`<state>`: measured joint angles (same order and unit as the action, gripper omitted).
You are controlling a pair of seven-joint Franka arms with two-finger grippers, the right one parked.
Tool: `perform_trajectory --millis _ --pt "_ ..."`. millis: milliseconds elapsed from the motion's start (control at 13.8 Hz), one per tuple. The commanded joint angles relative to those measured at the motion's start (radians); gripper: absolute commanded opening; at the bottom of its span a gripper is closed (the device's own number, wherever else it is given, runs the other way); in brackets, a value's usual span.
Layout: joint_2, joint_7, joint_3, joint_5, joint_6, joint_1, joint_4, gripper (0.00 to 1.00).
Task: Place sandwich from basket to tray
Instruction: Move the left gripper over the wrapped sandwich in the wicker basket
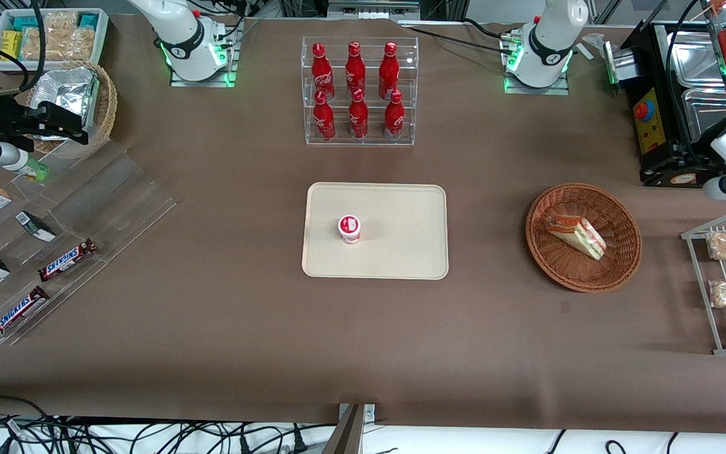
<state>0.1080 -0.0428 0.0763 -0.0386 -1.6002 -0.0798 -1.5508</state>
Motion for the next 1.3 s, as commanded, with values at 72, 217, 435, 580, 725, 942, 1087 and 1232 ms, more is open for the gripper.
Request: perform_trajectory --millis 72,217,435,580,725,942,1087,1232 --pt "0.013 0.108 0.003 -0.030 -0.124 -0.026 -0.121 1.00" --pt "0.012 0.220 0.003 -0.032 -0.206 -0.028 -0.199 1.00" --pt "0.012 0.375 0.003 -0.033 -0.285 -0.031 -0.284 1.00" --pt "0.010 0.466 0.005 -0.055 -0.338 -0.031 -0.334 1.00" --pt "0.007 0.559 0.008 -0.057 -0.414 -0.031 -0.397 1.00" --pt "0.005 0.681 0.008 -0.057 -0.522 -0.031 -0.481 1.00" --pt "0.007 0.745 0.008 -0.057 -0.598 -0.031 -0.535 1.00" --pt "0.012 0.825 0.008 -0.057 -0.691 -0.031 -0.593 1.00"
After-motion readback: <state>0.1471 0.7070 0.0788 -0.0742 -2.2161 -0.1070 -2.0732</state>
